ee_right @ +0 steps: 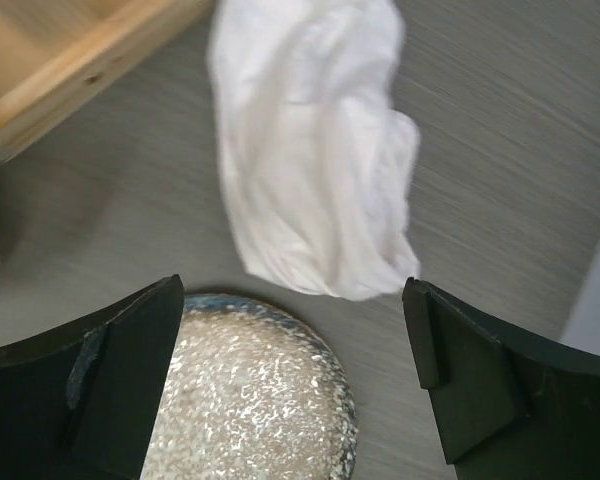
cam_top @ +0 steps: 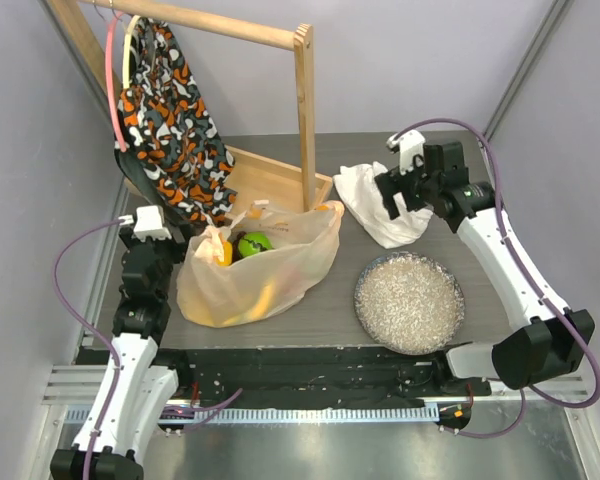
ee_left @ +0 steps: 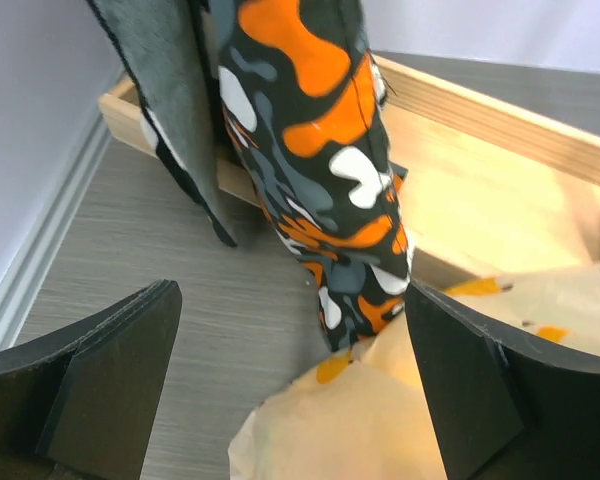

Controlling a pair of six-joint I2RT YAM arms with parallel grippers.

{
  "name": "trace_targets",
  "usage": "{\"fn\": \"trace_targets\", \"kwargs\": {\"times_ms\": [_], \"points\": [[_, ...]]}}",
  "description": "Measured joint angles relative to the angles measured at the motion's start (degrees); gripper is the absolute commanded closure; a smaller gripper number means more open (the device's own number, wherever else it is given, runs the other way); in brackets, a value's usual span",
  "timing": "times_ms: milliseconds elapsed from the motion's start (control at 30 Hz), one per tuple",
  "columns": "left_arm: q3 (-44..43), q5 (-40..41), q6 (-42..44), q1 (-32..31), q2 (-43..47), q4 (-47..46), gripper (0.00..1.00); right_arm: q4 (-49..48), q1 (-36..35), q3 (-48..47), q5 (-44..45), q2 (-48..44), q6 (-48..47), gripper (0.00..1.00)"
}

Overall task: Take the fake fruits out of the plastic bag
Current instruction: Adjust the distractor at the corner of the board.

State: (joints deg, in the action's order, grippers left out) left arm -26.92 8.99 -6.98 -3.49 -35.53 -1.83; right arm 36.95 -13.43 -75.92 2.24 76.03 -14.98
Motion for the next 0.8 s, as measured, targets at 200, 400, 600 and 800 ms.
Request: {"fn": "trace_targets", "kwargs": {"times_ms": [200, 400, 600, 800], "points": [[-0.24, -5.51, 1.38, 0.0, 1.33, 2.69, 0.0, 3.13, -4.57, -3.39, -21.7, 0.52, -10.23, 0.33], [-5.79, -12.17, 2.08, 0.0, -3.32, 5.42, 0.0, 2.01, -14.34, -16.0, -33.68, 12.22, -13.27, 0.83], [-13.73, -15.17, 4.31, 0.0, -8.04, 9.42, 0.0, -2.82, -18.27, -21.24, -35.34, 22.25, -13.86, 0.99], [-17.99, -17.31, 4.46, 0.0, -10.86, 12.59, 0.0, -3.41, -14.73, -36.28, -32.0, 36.26, -15.76, 0.99]]}}
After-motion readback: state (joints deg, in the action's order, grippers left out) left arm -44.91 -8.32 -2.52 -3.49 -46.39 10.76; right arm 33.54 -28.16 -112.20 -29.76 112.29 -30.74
